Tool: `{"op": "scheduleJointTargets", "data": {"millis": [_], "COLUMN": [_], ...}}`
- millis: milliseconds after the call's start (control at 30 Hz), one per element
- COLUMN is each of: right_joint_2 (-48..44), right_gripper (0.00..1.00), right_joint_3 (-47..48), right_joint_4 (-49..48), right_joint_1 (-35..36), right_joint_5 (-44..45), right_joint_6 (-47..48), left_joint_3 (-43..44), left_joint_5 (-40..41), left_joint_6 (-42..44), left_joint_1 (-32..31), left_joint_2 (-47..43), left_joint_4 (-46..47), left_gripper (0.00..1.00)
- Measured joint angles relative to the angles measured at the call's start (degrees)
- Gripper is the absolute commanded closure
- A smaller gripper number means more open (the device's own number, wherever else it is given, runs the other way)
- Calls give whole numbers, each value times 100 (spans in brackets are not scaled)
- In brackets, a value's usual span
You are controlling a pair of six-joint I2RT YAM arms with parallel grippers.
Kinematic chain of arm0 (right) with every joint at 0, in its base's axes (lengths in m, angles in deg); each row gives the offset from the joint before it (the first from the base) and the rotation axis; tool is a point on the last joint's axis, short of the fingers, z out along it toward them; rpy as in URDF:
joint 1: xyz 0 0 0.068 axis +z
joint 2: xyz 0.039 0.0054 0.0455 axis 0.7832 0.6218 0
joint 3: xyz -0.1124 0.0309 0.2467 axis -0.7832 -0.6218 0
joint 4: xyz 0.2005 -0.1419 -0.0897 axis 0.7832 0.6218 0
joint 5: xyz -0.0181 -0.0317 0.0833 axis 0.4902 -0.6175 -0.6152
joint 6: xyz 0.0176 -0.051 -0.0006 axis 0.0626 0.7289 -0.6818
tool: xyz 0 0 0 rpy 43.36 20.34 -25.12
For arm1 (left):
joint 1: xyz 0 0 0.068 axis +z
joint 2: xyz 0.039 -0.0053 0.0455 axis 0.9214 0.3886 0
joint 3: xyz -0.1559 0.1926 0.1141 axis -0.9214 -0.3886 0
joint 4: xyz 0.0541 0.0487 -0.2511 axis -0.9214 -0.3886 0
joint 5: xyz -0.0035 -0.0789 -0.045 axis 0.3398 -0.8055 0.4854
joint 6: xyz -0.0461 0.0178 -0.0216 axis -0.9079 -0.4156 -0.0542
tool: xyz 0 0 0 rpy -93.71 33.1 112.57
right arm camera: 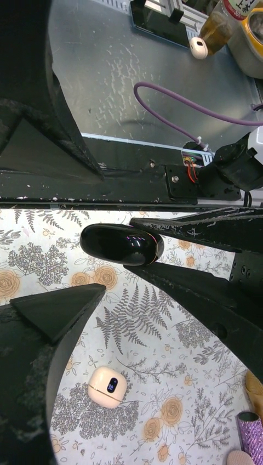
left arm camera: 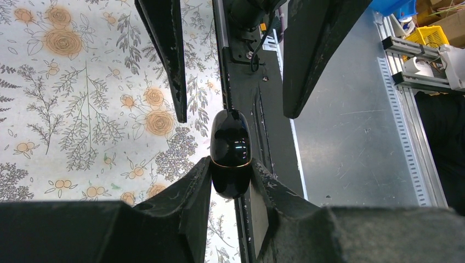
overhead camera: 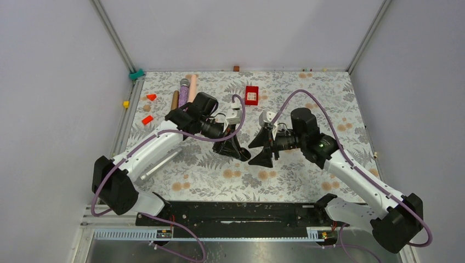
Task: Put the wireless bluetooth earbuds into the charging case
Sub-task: Pick up the charging case at the center of the board.
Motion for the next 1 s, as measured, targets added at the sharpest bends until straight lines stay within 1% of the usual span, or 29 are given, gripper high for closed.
{"op": "scheduleJointTargets", "data": {"millis": [233, 400, 500, 633, 800, 933, 1000], "right_joint_2": [127, 260, 332, 389, 389, 389, 387], "right_gripper": [28, 36, 43, 56, 70, 78, 81], "right_joint_3": [-157, -177, -177, -177, -177, -177, -177], "right_joint_4": [-385, -514, -546, -555, -570, -570, -570], "right_joint_1": [0, 0, 0, 0, 0, -4, -7], "right_joint_5": [-48, -57, -85, -138, -219, -234, -240], "right_joint_6": [-164, -271, -337, -426, -485, -527, -529], "left_joint_3": [-15, -15, -15, -37, -76, -76, -76], "left_joint_5": [-37, -57, -59, -59, -57, -57, -59], "left_joint_6": [-26, -26, -24, -24, -22, -22, -24], "left_joint_1": [0, 0, 0, -7, -13, -15, -15], "left_joint_2": [0, 0, 0, 0, 4, 7, 7], "left_joint_4": [114, 151, 151, 160, 153, 151, 153], "left_gripper": [79, 80, 80, 79, 79, 75, 70]}}
